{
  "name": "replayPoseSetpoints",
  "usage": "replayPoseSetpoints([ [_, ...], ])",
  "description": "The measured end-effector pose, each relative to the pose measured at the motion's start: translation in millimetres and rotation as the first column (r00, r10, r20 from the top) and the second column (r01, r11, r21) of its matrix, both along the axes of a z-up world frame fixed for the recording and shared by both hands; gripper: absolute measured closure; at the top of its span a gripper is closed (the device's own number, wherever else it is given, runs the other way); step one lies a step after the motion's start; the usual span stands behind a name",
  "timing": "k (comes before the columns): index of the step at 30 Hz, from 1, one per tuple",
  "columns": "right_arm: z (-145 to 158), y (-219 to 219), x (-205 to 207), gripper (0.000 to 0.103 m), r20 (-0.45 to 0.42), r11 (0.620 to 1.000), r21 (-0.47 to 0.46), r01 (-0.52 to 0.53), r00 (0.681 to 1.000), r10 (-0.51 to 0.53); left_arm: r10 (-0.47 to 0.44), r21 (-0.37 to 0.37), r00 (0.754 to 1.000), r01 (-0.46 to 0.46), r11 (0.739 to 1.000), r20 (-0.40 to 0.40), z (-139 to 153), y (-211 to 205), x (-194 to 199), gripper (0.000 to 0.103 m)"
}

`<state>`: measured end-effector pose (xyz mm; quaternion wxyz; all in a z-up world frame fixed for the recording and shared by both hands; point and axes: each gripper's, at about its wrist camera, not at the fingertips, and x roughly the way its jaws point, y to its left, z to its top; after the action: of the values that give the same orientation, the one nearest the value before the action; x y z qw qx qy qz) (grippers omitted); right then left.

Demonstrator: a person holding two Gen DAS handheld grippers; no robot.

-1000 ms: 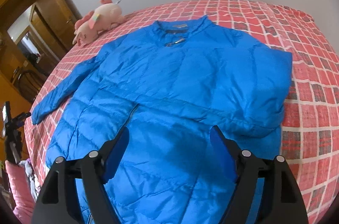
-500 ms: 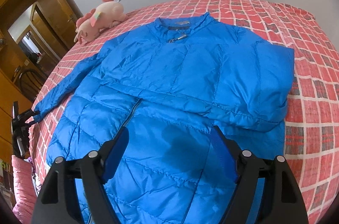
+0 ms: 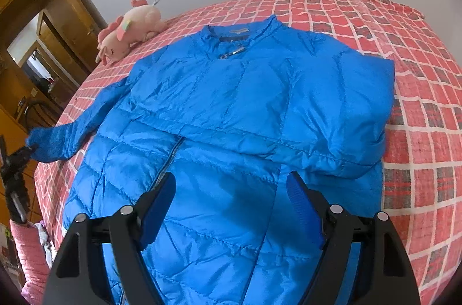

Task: Fold large clothes
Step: 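Fold the held sleeve across the jacket body with the left gripper, release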

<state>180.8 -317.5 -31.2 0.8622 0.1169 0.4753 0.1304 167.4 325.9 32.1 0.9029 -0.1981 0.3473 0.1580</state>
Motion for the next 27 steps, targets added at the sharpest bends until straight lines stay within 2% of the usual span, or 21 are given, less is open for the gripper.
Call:
replayPoseSetpoints([
  [6, 2, -3, -1, 0.024, 0.008, 1.000, -0.002, 0.006, 1.000, -0.006, -0.167, 0.062, 0.984, 0.163, 0.985, 0.068, 37, -79, 16, 0.080],
  [13, 3, -8, -2, 0.024, 0.014, 1.000, -0.002, 0.013, 1.000, -0.013, -0.357, 0.141, 0.929, 0.342, 0.929, 0.094, 55, -182, 49, 0.081],
  [21, 2, -15, 1, 0.024, 0.011, 0.999, -0.004, 0.034, 0.999, -0.034, -0.517, 0.163, 0.853, 0.501, 0.850, 0.074, 45, -274, 82, 0.081],
  [27, -1, -21, 3, 0.024, 0.005, 0.999, -0.001, 0.044, 0.999, -0.044, -0.618, 0.143, 0.786, 0.610, 0.779, 0.010, 17, -337, 99, 0.081],
])
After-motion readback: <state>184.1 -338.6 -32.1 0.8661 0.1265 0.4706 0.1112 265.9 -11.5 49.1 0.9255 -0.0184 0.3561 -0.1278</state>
